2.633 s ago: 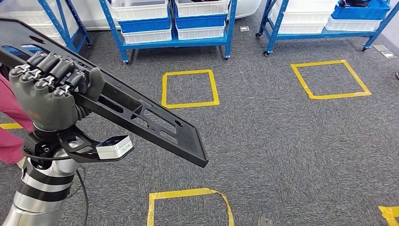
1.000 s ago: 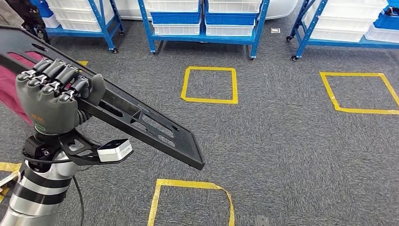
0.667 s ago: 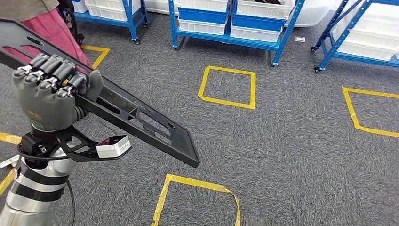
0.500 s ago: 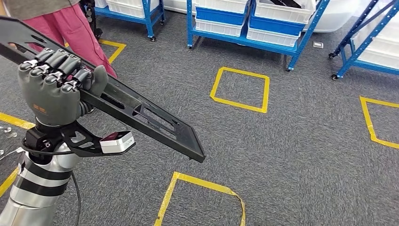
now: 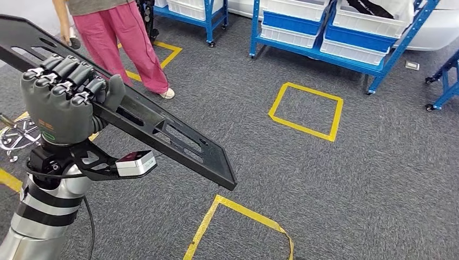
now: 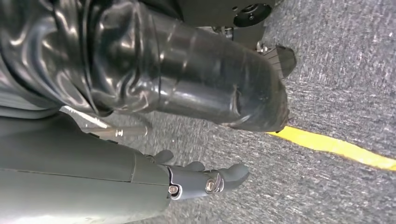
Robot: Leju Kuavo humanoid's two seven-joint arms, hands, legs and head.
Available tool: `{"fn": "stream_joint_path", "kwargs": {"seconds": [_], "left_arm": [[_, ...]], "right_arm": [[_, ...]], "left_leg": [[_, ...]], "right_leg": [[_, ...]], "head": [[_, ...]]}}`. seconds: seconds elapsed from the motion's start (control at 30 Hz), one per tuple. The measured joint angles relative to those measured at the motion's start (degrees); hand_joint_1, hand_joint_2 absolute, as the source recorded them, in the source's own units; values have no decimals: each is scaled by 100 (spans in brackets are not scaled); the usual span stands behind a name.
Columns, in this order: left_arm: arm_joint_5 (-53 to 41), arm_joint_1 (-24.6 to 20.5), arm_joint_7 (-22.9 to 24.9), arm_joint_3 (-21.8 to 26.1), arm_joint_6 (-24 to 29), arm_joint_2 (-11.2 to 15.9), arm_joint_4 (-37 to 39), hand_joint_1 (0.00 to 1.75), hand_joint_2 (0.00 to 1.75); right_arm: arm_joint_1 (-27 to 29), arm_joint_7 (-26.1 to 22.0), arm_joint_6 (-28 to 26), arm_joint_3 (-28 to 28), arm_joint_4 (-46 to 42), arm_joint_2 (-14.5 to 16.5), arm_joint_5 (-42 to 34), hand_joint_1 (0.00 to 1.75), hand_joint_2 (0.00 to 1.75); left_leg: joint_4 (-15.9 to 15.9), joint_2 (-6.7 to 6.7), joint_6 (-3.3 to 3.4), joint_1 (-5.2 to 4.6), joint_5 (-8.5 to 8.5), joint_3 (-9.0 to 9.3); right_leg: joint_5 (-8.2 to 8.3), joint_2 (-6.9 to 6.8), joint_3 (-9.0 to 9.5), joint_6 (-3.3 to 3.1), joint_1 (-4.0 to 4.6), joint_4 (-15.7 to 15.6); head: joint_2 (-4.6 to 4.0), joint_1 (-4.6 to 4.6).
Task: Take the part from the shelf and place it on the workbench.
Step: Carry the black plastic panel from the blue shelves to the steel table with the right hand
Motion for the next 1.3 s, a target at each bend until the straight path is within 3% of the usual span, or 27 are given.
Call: {"fn": "stream_joint_path", "kwargs": {"seconds": [0.07,0.13,0.17,0.23,0.27,0.3,0.37,0.4,0.47,0.5,0.53,0.57,0.63,0.67,0.73,0.77,0.83,0.9,0.97,1.0,1.03,1.1,1.17,1.23,1.27,1.3], "left_arm": [[-1,-1,0,-2,2,5,0,175,175],[-1,4,1,-2,7,10,-1,175,175],[-2,13,1,0,11,17,-2,175,175],[-3,35,2,13,19,40,-3,175,175],[-5,46,2,22,22,54,-4,175,175],[-8,52,2,29,26,62,-5,175,175],[-19,65,0,31,31,66,-7,175,175],[-24,78,-1,30,31,66,-6,175,175],[-35,118,-2,29,31,67,-5,175,175],[-39,136,-2,30,31,67,-4,175,175],[-43,149,-2,32,31,68,-5,175,175],[-44,156,-2,34,31,69,-5,175,175],[-44,160,-2,39,32,71,-7,175,175],[-44,164,-2,42,33,72,-7,175,175],[-44,176,-2,59,35,81,-7,175,175],[-44,183,-2,73,36,92,-8,175,175],[-44,180,-2,99,37,113,-14,175,175],[-44,189,-2,105,37,119,-17,175,175],[-44,226,-2,108,37,122,-16,175,175],[-44,242,-2,110,37,125,-16,175,175],[-44,250,-2,114,37,126,-16,175,175],[-44,253,-2,123,37,127,-17,175,175],[-46,258,-3,131,37,126,-18,175,175],[-50,262,-3,144,37,131,-20,175,175],[-52,260,-4,153,37,135,-22,175,175],[-52,253,-3,162,37,137,-26,175,175]], "right_arm": [[-5,-1,-5,7,-1,0,9,0,0],[-8,-5,-6,14,-1,-11,29,0,0],[-11,-8,-7,19,-1,-16,40,0,0],[-17,-13,-7,32,0,-17,59,0,0],[-22,-18,-8,39,0,-15,63,0,0],[-24,-24,-9,45,0,-14,65,0,0],[-23,-42,-23,50,0,-11,68,0,0],[-19,-51,-32,50,0,-9,70,0,0],[-7,-62,-49,50,1,-8,74,0,0],[-3,-63,-57,50,2,-8,76,0,0],[-1,-64,-66,50,2,-9,78,0,0],[-2,-65,-75,51,2,-12,79,0,0],[-7,-66,-88,52,2,-30,80,0,0],[-12,-66,-91,52,2,-35,81,0,0],[-25,-66,-93,54,4,-34,83,0,0],[-30,-66,-93,55,4,-29,85,0,0],[-27,-65,-98,56,6,-15,91,0,0],[-10,-66,-102,58,7,-6,97,0,0],[3,-66,-104,59,7,-5,97,0,0],[3,-66,-105,60,7,-6,97,0,0],[1,-66,-105,61,7,-6,97,0,0],[-4,-66,-106,66,5,-17,97,0,0],[-11,-66,-107,72,7,-28,97,0,0],[-24,-66,-107,79,9,-25,97,0,0],[-30,-66,-108,83,9,-21,97,0,0],[-34,-66,-108,85,9,-17,97,0,0]], "left_leg": [[-749,218,-33,30,295,449],[-1331,408,-2,19,451,788],[-1429,426,36,0,458,832],[-1438,263,137,-31,484,801],[-1449,187,182,-34,504,788],[-1459,115,230,-30,525,777],[-1469,-30,300,-23,557,751],[-1469,-106,323,-31,568,733],[-1468,-282,349,-55,588,705],[-1468,-374,355,-66,598,698],[-1468,-466,356,-74,610,695],[-1468,-549,352,-72,624,693],[-1469,-686,319,-75,651,682],[-1473,-744,294,-69,665,671],[-1504,-872,222,-63,711,647],[-1497,-863,192,-68,715,628],[-1229,-577,147,-93,537,493],[-509,-189,104,-83,147,165],[86,-62,48,-31,-56,-118],[91,-32,21,0,-6,-116],[-145,16,-7,31,139,14],[-912,261,-66,62,451,452],[-1341,396,-41,51,564,684],[-1369,275,57,20,566,657],[-1376,204,107,13,579,645],[-1384,135,159,10,593,635]], "right_leg": [[-28,-145,21,43,3,13],[-76,-261,33,117,41,31],[-92,-316,47,151,62,30],[-101,-425,81,213,67,10],[-134,-370,65,242,54,48],[-217,-231,3,255,42,183],[-524,159,-306,228,22,821],[-688,272,-517,205,23,1245],[-822,335,-806,206,29,1756],[-745,349,-787,226,35,1666],[-591,387,-649,246,44,1343],[-405,497,-439,250,55,886],[-147,737,-123,196,95,203],[-97,804,-65,158,115,70],[-51,708,-28,95,127,29],[-21,631,-1,71,108,3],[29,466,41,16,53,-57],[32,296,54,-14,50,-72],[24,117,55,-18,54,-68],[16,34,56,-10,49,-65],[1,-44,65,6,38,-59],[-60,-180,86,77,48,-20],[-124,-281,97,151,89,17],[-141,-380,115,198,107,8],[-158,-383,115,224,95,20],[-212,-294,81,241,77,95]], "head": [[0,-1],[0,10],[0,19],[0,36],[0,38],[0,41],[0,50],[0,51],[0,53],[0,53],[0,53],[0,53],[0,49],[0,46],[0,45],[0,42],[0,21],[0,2],[0,1],[0,-1],[0,-1],[0,-5],[0,14],[0,37],[0,38],[0,39]]}}
